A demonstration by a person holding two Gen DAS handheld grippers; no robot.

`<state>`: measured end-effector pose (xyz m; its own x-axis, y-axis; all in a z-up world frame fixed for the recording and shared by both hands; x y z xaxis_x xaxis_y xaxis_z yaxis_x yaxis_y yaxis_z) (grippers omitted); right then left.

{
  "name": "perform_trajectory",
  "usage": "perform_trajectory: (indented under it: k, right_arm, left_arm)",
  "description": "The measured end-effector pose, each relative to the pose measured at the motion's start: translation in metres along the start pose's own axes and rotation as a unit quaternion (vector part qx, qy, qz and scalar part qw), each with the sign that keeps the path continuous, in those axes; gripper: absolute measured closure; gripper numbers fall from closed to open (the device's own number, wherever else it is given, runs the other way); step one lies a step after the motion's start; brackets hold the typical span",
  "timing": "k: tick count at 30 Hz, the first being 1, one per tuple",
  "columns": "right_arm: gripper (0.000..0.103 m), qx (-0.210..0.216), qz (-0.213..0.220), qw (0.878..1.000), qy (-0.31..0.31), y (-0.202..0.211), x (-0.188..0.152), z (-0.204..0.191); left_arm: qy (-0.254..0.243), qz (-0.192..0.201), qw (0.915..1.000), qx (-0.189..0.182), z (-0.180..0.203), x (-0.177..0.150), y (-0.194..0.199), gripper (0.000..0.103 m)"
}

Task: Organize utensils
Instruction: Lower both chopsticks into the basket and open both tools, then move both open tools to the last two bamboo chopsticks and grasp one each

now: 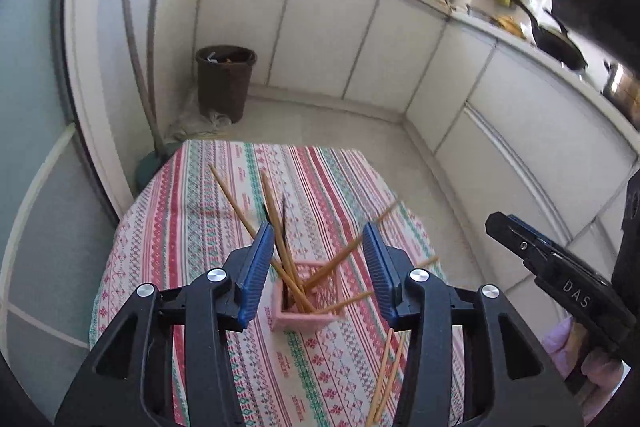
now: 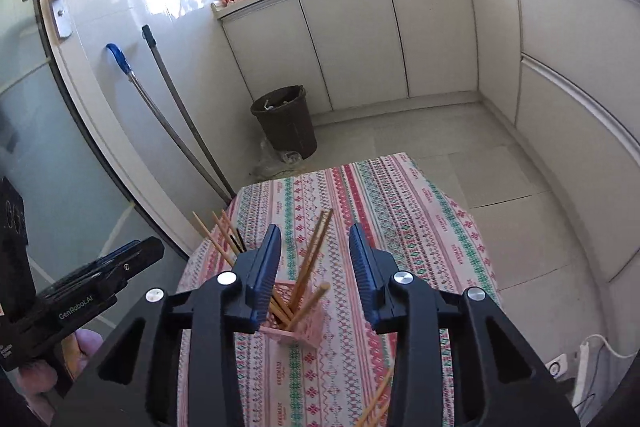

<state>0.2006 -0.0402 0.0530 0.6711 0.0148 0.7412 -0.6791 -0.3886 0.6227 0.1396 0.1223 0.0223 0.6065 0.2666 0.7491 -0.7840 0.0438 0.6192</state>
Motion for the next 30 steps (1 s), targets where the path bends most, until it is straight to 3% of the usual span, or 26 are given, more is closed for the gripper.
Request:
perform_trajectory:
  k: [2, 4, 8, 10, 14, 19, 25, 30]
  right_arm:
    - [0.051, -0.023, -0.010, 1.000, 0.016, 0.000, -0.016, 0.007]
    - [0.043, -0.048, -0.022, 0.998, 0.023, 0.000, -0.035, 0.019]
    - [0.016, -0.104, -0.041, 0.994, 0.004, 0.003, -0.067, 0.058]
    - [0.011, -0.131, -0.066, 0.989, -0.025, 0.002, -0.081, 0.086]
    - [0.009, -0.139, -0.105, 0.977, -0.124, 0.012, -0.104, 0.143]
    - [0.008, -0.141, -0.115, 0.960, -0.215, 0.028, -0.118, 0.191]
    - [0.007, -0.104, -0.120, 0.952, -0.260, 0.033, -0.121, 0.207]
    - [0.007, -0.078, -0.133, 0.943, -0.295, 0.030, -0.125, 0.215]
  left_arm:
    - [-0.007, -0.014, 0.9999, 0.002, 0.009, -0.015, -0.008, 0.049]
    - [-0.006, -0.027, 0.9996, 0.002, 0.015, -0.033, -0.016, 0.031]
    - [-0.026, -0.075, 0.9968, 0.000, 0.034, -0.070, -0.038, 0.022]
    - [-0.047, -0.102, 0.9936, 0.000, 0.045, -0.088, -0.051, 0.010]
    - [-0.097, -0.159, 0.9824, -0.005, 0.072, -0.124, -0.078, 0.007]
    - [-0.140, -0.205, 0.9687, -0.006, 0.095, -0.155, -0.102, 0.007]
    - [-0.156, -0.244, 0.9569, -0.018, 0.114, -0.178, -0.127, 0.007]
    - [-0.182, -0.252, 0.9503, -0.016, 0.132, -0.181, -0.146, 0.007]
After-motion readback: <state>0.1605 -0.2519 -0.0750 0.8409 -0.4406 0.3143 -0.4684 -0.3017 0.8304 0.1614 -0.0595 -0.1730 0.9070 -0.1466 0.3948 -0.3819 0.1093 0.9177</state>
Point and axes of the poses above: each gripper's, at about its wrist camera, not at the fingertips, and y roughly against the way its jaws point, z to its right, x to its top, the point moved 1 cm from there along -y, roughly the way its jaws point, and after that the axes turned 4 degrees about z, right-handed, at the moved point
